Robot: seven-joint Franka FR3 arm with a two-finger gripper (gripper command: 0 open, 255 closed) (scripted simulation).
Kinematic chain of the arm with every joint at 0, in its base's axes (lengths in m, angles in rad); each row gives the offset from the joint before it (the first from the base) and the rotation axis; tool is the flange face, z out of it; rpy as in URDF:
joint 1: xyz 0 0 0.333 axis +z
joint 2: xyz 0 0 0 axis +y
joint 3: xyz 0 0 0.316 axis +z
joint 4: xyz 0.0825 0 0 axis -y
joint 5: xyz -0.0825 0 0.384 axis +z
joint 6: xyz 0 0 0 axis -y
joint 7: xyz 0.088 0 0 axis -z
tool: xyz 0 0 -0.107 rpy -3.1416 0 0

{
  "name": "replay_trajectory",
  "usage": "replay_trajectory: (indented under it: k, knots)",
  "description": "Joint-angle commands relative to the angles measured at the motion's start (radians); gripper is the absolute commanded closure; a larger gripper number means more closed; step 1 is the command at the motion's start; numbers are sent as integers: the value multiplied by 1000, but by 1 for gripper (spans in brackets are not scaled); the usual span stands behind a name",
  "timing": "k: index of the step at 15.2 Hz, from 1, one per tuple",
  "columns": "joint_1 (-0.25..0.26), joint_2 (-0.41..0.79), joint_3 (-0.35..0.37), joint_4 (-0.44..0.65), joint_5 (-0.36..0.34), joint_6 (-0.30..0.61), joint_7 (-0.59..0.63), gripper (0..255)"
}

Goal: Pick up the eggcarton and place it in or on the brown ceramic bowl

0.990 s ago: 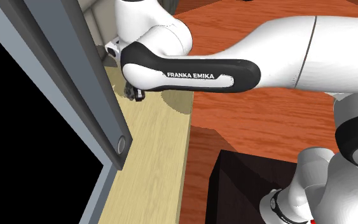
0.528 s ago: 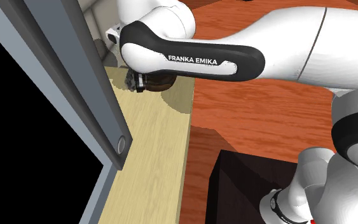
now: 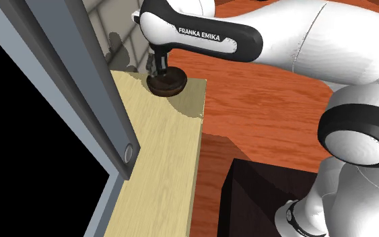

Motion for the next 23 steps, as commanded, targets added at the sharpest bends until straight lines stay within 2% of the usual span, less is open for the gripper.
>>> replay_trajectory:
  k: [1,3,18,23]
  knots:
    - [-40,32,-17,44,28,-17,-57,255]
    - [-72,63,-27,87,53,-33,-97,255]
    - [-55,48,-20,-136,51,175,-105,255]
    - [-55,48,-20,-136,51,175,-105,255]
